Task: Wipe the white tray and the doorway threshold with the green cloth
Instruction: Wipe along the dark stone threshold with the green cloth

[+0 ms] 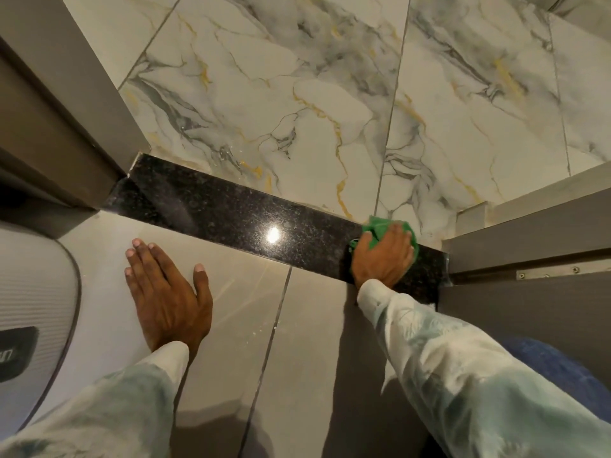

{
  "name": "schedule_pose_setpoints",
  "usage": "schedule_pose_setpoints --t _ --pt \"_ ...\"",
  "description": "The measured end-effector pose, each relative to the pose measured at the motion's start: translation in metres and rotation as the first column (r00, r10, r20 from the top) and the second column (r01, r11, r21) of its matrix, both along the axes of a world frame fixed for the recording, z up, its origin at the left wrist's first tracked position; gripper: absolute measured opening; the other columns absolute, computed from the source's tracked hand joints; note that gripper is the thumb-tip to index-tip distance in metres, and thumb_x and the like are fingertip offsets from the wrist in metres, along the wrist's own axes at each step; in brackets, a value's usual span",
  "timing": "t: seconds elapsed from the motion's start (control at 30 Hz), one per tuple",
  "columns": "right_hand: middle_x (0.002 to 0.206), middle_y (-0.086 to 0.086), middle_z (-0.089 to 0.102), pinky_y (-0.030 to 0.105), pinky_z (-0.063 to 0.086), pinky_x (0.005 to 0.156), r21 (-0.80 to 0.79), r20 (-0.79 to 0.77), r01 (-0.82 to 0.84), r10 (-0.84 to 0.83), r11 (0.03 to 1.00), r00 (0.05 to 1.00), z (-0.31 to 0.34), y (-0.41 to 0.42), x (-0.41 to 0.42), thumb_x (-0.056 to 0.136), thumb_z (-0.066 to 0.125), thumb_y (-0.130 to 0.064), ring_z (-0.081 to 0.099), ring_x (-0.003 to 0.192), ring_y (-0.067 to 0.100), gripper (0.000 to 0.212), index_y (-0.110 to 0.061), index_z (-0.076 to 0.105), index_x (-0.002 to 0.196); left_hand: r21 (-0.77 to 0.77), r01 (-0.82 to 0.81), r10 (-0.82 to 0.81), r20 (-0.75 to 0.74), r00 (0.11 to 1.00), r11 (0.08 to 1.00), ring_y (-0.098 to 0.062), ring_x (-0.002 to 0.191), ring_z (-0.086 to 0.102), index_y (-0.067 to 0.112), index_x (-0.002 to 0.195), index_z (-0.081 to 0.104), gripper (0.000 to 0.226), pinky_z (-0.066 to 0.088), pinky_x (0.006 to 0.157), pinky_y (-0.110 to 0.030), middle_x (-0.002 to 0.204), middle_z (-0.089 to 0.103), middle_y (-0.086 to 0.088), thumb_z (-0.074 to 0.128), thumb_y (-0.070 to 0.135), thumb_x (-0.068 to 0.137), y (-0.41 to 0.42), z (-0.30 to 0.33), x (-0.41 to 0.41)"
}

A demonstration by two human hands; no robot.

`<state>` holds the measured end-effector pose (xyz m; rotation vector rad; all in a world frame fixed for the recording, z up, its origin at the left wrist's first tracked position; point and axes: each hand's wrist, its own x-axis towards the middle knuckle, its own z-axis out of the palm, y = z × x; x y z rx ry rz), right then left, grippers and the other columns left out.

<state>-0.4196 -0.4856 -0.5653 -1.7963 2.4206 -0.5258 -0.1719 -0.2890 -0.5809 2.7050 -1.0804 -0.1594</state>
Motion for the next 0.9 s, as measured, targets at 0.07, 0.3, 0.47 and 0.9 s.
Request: schedule_pose_setpoints --t 0.07,0.3,0.47,0.9 --pt "0.157 0.012 0.044 0.051 0.020 0.125 0.043 0.025 -0.233 0.232 0.972 0.972 0.003 0.017 0.024 0.093 0.052 -0.040 0.034 0.149 0.030 0.065 -0.008 0.042 0.149 -0.002 0.004 -0.004 0.001 1.000 1.000 -0.047 0.160 0.011 -0.006 0.163 0.008 0.086 0.009 0.132 -0.054 0.173 0.009 -0.031 0.027 0.050 0.102 0.000 0.000 0.000" --pt "0.162 0.005 0.038 0.047 0.023 0.125 0.088 -0.041 -0.565 0.570 0.820 0.821 0.001 0.021 0.004 0.095 0.046 -0.053 0.030 0.152 0.026 0.069 -0.017 0.038 0.153 0.040 -0.016 0.016 0.016 1.000 0.999 -0.045 0.161 0.012 -0.006 0.163 0.008 0.084 0.010 0.132 -0.053 0.173 0.009 -0.030 0.025 0.051 0.103 -0.001 -0.003 0.001" --pt "0.161 0.014 0.037 0.054 0.017 0.125 0.063 0.053 -0.188 0.185 0.980 0.981 -0.004 0.007 0.020 0.091 0.051 -0.055 0.027 0.151 0.034 0.079 -0.009 0.036 0.153 0.086 -0.023 0.020 0.035 0.999 0.996 -0.043 0.161 0.012 -0.004 0.164 0.005 0.084 0.011 0.133 -0.051 0.174 0.008 -0.028 0.021 0.053 0.104 -0.002 -0.009 0.004" --pt "0.161 0.011 0.038 0.038 0.005 0.127 0.071 0.189 -0.692 0.671 0.719 0.717 0.010 0.046 0.153 0.090 0.059 -0.017 0.030 0.152 0.028 0.062 -0.010 0.044 0.150 0.155 -0.007 0.016 -0.058 0.998 0.988 -0.042 0.161 0.014 -0.004 0.164 0.010 0.086 0.012 0.132 -0.053 0.174 0.009 -0.027 0.015 0.055 0.102 -0.003 -0.003 0.004"
